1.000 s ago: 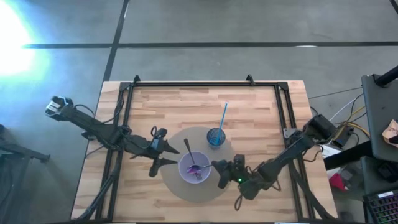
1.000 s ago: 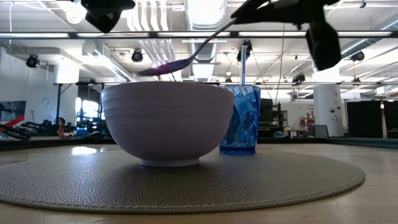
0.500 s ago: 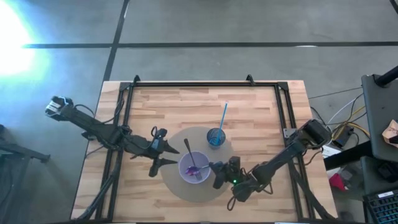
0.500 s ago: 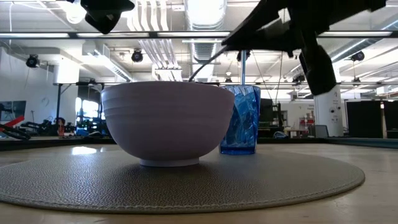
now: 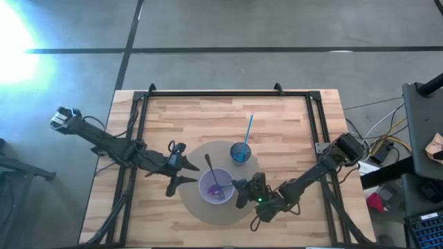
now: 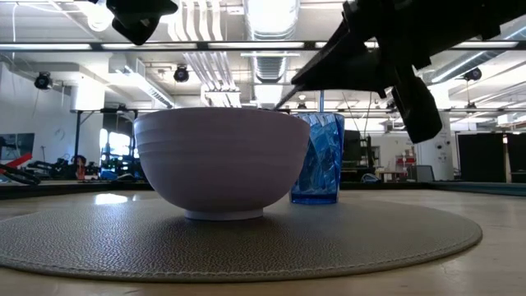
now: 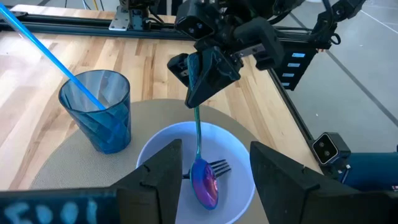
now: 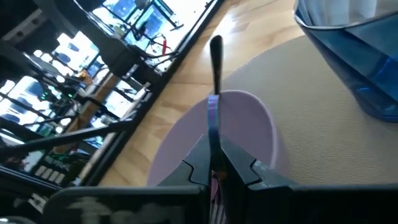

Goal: Pick & Place Utensil
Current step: Put the spoon into the bowl

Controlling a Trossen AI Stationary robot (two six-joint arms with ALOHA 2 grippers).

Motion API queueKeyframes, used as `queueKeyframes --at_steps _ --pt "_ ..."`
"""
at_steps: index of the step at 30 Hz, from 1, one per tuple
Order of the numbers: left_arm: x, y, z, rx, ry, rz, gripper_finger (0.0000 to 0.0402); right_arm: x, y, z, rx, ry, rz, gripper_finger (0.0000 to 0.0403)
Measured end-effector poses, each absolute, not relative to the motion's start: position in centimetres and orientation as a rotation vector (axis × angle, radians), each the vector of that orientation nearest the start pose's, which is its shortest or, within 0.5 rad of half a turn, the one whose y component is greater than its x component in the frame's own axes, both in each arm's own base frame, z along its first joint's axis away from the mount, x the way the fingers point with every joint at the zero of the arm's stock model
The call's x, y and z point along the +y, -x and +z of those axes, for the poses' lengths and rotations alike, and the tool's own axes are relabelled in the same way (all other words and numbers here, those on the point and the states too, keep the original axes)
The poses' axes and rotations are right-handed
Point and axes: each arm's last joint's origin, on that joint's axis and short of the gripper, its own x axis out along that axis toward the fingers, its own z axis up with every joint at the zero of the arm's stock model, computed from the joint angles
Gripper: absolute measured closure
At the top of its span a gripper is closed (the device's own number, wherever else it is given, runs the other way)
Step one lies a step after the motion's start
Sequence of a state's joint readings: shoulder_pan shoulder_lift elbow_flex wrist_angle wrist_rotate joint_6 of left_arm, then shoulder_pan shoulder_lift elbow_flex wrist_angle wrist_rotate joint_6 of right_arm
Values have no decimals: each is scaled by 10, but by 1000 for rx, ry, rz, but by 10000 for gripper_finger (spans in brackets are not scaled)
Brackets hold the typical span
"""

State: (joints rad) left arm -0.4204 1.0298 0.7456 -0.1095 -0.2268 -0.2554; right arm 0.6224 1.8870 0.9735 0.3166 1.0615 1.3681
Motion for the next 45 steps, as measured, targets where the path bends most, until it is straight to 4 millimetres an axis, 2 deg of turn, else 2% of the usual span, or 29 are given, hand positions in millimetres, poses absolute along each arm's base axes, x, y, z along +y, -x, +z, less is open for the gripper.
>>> queueKeyframes --at_steps 16,45 --pt "-86 -208 282 395 127 -142 223 192 -311 147 119 -721 -589 392" --pt "-86 -208 282 396 129 -142 223 191 -309 142 171 -849 -579 390"
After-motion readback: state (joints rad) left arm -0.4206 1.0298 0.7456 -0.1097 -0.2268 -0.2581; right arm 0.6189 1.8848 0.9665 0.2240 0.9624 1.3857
